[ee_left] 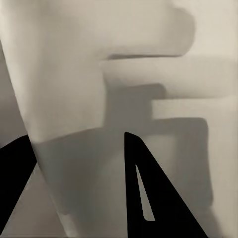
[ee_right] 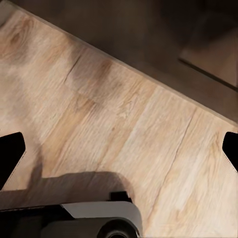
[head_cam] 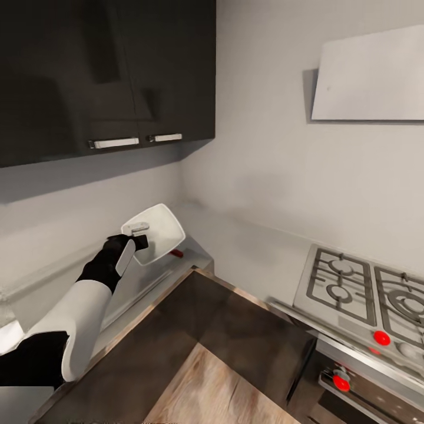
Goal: In the kitchen, take the Vidalia onion out of the sink, dice it on the chopping board with the paring knife, put the diced onion into the bowl on the countertop, then place both the paring knife and the chopping board into the sink.
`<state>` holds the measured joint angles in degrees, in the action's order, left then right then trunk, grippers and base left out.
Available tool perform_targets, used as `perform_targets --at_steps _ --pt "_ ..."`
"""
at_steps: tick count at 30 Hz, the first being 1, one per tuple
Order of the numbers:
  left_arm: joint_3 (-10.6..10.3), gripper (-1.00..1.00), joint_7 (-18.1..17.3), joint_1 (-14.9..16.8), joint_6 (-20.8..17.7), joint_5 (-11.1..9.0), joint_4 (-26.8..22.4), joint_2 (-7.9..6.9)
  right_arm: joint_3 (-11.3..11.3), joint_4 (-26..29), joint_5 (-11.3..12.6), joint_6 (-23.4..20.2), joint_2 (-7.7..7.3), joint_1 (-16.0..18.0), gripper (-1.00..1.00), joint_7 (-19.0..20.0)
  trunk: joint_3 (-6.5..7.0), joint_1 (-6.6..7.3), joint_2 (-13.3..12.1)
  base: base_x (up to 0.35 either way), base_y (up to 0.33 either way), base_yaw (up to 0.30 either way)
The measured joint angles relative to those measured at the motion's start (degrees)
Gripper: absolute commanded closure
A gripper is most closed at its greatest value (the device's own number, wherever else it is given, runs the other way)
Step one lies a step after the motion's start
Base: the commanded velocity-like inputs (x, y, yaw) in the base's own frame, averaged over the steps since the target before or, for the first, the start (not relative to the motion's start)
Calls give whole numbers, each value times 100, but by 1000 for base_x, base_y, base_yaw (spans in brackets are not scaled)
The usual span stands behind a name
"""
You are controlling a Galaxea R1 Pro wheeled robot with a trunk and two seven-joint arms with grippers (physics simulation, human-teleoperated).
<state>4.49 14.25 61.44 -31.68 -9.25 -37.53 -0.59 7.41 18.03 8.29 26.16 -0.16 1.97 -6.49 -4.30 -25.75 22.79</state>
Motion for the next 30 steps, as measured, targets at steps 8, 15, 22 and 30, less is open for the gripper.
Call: perform_targets --at_steps 8,15,22,30 --pt "436 100 3 0 -6 23 30 -13 -7 -40 3 411 -77 1 -100 -11 2 -2 -1 -57 23 265" --pt "618 100 3 1 3 10 10 -12 -9 -44 5 464 -102 1 -100 -14 2 -3 0 -272 106 267" --pt "634 100 -5 1 6 9 55 -1 -9 -39 5 476 -118 1 -100 -14 2 -3 0 -311 89 266" --pt "633 100 1 -2 6 0 -5 47 -9 -44 -1 477 -120 1 -100 -14 3 -3 -1 -317 74 265"
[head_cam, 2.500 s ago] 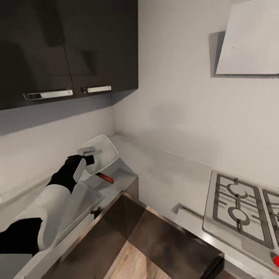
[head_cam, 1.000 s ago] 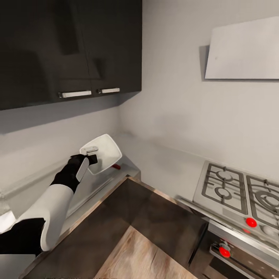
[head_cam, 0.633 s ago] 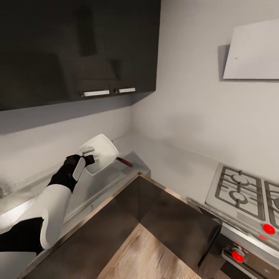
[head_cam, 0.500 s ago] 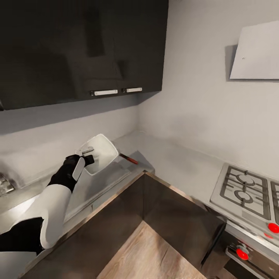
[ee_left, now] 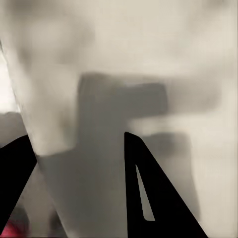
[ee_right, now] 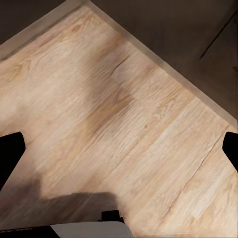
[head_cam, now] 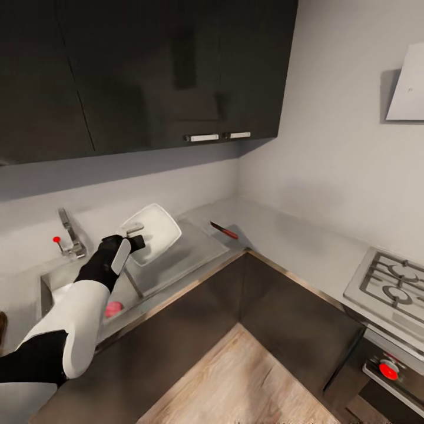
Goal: In the kitchen, take the Vidalia onion out of the sink, dice it on the chopping board with the paring knife, put the diced onion into the bowl on the countertop, then place both the paring knife and the chopping board into the sink.
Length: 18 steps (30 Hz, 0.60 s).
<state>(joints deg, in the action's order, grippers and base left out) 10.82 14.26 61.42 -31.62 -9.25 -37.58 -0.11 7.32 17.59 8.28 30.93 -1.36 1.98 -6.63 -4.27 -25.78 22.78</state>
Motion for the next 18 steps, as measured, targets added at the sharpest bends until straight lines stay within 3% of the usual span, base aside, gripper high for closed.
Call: perform_targets --at_steps 7,18 --pt "7 100 2 5 -1 2 -13 0 -2 0 -3 0 0 0 -100 0 0 0 1 -316 107 265" --pt "3 100 3 5 -9 1 -126 3 0 0 -3 -1 0 0 -100 1 0 1 0 -279 194 265"
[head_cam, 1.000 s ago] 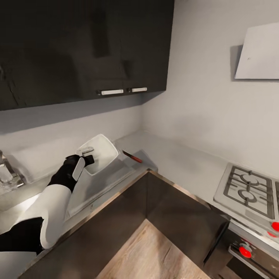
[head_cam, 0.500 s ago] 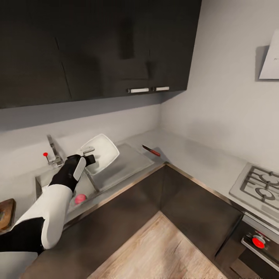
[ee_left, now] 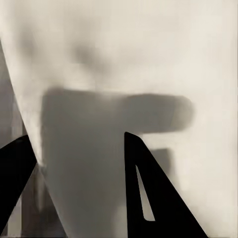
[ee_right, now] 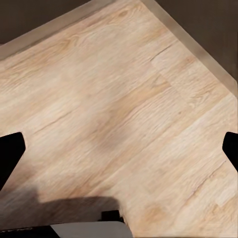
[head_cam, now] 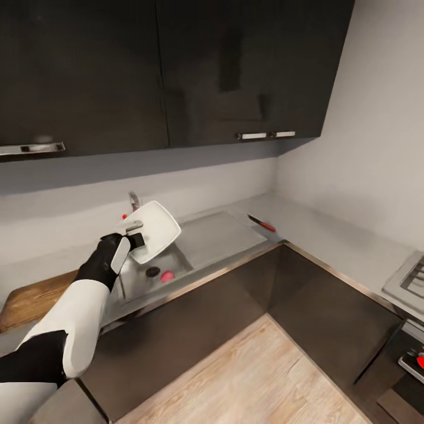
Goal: In the kitchen, take the Vidalia onion out of the sink, dice it on the chopping board with the paring knife, put the diced onion into the bowl on the countertop, then place both the paring knife and the chopping board into the sink.
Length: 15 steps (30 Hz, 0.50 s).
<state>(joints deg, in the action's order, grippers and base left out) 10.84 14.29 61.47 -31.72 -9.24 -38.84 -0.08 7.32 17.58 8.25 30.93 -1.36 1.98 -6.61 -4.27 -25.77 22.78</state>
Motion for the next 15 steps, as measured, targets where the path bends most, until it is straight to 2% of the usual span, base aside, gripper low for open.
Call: perform_targets --at_steps 15 --pt "35 100 -1 -4 -69 2 -88 -10 0 -9 0 -3 0 0 -100 0 0 0 0 -211 249 265"
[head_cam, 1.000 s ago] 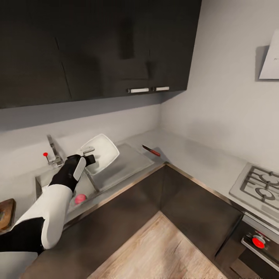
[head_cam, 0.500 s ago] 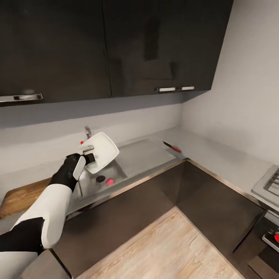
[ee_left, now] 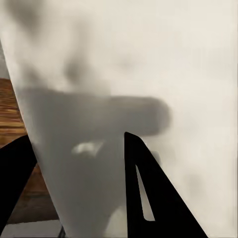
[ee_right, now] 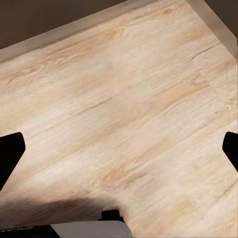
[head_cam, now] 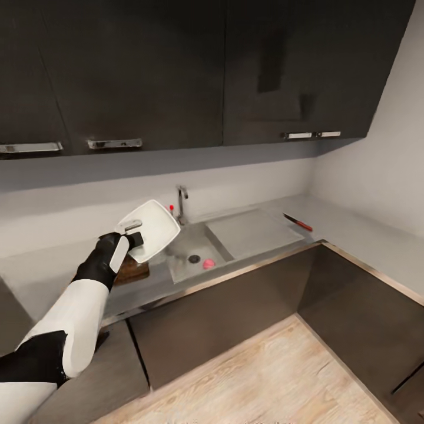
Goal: In the kitchen, take the Vidalia onion out of the sink, dice it on the chopping board with the paring knife, put the diced onion into the bowl on the countertop, then place both the paring knife and the chopping board into the sink.
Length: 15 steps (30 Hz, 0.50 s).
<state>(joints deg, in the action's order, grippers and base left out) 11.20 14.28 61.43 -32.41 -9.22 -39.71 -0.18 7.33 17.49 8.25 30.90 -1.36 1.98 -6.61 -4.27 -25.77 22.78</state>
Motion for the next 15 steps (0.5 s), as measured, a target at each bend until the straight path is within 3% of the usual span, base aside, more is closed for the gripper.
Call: perform_targets --at_steps 9,15 --pt "88 100 0 1 -10 1 -28 -13 0 0 0 -3 3 0 -100 0 0 0 0 -186 257 265" --pt "164 100 1 0 -12 5 -27 -28 0 -12 -7 -6 7 0 -100 1 0 2 0 -42 290 265"
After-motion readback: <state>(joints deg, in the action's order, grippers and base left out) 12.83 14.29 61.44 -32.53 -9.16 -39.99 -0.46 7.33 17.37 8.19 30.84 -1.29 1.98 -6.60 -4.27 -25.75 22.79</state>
